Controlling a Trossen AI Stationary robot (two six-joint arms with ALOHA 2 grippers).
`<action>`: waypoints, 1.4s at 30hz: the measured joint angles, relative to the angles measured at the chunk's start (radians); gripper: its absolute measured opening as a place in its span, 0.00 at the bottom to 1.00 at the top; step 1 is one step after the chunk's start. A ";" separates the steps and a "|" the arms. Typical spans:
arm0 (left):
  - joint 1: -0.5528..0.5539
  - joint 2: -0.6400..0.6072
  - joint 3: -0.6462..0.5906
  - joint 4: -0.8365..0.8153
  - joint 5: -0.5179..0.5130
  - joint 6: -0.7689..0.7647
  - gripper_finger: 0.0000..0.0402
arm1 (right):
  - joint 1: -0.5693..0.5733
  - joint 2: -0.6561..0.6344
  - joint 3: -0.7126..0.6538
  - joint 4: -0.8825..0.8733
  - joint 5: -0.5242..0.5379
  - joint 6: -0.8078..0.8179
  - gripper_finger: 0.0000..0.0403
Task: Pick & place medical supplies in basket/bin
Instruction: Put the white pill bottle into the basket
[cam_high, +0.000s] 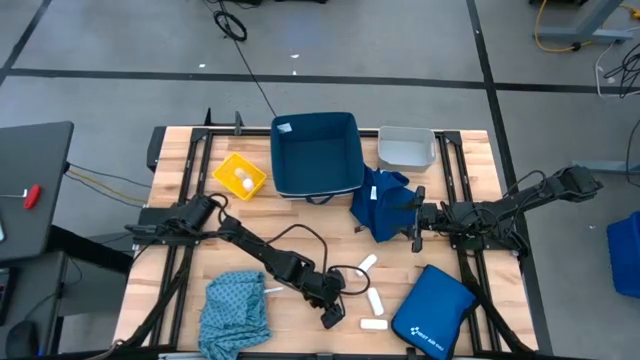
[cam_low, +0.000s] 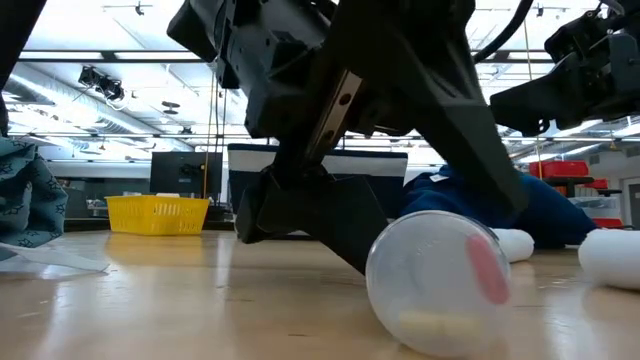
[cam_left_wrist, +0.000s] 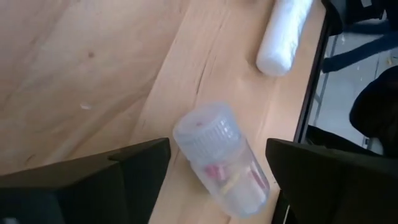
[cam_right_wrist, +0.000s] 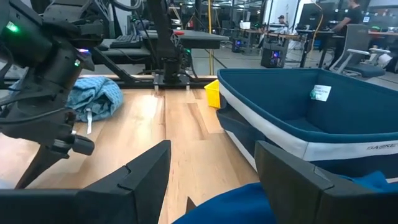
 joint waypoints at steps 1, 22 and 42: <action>0.002 0.001 0.000 -0.010 0.000 0.000 0.66 | 0.000 0.000 0.000 0.000 0.000 0.000 0.60; -0.006 -0.065 -0.010 -0.163 -0.004 0.189 0.37 | 0.000 0.000 0.000 -0.002 0.010 0.000 0.60; -0.141 -0.206 -0.010 0.315 -0.479 0.969 0.37 | 0.000 0.000 0.000 -0.007 0.009 0.000 0.60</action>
